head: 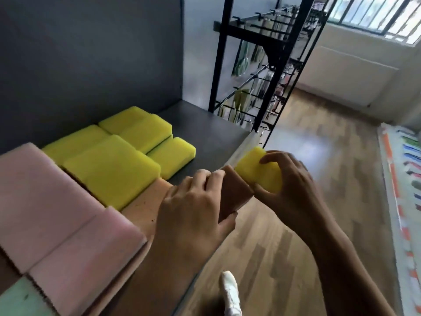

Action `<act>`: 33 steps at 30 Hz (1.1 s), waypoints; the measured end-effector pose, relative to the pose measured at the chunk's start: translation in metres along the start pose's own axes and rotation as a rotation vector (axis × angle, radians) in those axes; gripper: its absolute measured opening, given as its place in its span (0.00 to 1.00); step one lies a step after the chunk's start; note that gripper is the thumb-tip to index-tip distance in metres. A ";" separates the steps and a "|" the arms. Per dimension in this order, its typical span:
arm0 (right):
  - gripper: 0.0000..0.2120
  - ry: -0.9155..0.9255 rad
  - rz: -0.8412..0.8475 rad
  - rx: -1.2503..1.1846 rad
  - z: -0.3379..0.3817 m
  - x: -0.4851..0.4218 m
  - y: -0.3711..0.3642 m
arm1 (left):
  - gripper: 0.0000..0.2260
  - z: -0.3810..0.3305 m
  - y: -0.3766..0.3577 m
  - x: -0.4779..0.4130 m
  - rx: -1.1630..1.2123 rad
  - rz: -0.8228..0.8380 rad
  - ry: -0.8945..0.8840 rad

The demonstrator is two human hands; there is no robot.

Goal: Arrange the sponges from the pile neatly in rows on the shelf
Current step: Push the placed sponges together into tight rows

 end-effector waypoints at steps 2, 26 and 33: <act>0.23 0.046 0.015 -0.027 -0.011 -0.034 -0.013 | 0.30 0.007 -0.009 -0.017 -0.012 -0.024 0.046; 0.25 0.490 0.131 -0.266 -0.062 -0.248 -0.084 | 0.31 0.038 -0.081 -0.190 -0.189 -0.130 0.436; 0.24 0.568 0.171 -0.335 -0.031 -0.249 -0.070 | 0.42 0.033 -0.053 -0.169 -0.108 -0.155 0.487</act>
Point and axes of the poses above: each hand's wrist, its own x-axis away from the middle knuckle, its own y-axis out of the back of the hand, z = x × y, the point moved 5 cm from there along -x, towards the middle knuckle, and after that the axes turned 12 degrees about x, right-handed, at the moved point
